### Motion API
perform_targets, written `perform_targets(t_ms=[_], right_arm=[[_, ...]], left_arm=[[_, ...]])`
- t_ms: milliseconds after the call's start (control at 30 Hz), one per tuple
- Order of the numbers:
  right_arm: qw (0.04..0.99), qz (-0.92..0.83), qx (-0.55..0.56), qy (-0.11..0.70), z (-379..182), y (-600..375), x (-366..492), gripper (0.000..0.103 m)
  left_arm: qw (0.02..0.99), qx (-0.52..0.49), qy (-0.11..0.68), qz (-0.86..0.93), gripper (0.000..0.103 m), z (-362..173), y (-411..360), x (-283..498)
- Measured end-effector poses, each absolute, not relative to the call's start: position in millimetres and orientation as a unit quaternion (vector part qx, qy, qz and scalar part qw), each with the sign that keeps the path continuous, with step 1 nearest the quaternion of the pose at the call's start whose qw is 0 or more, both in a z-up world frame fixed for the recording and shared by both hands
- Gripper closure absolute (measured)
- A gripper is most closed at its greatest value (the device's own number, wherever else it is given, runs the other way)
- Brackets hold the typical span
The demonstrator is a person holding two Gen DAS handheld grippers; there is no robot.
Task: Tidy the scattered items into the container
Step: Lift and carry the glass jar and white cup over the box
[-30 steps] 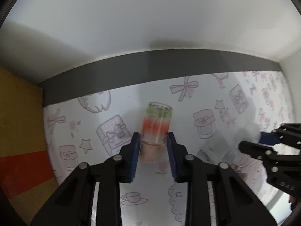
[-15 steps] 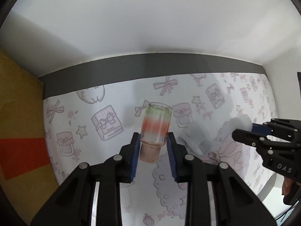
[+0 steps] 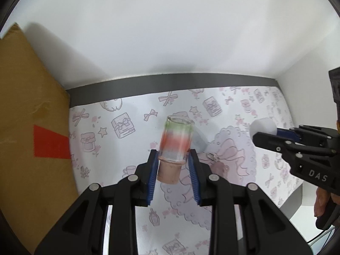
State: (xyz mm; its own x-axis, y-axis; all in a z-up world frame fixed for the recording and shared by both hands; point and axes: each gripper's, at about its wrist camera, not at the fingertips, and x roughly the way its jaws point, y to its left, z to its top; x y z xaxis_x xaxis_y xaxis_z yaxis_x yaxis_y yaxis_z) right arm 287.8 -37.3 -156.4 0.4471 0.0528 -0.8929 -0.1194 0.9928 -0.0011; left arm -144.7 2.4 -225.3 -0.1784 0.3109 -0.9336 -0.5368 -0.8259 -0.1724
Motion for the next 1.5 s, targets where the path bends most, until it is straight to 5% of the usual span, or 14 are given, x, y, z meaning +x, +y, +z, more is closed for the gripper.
perform_targets(t_ms=[1500], right_arm=[[0.835,0.364,-0.272,0.311,-63.3,186.2,145.6,0.078]], left_arm=[[0.177,-0.45,-0.038,0.875,0.075,-71.5,-179.0,-94.4]])
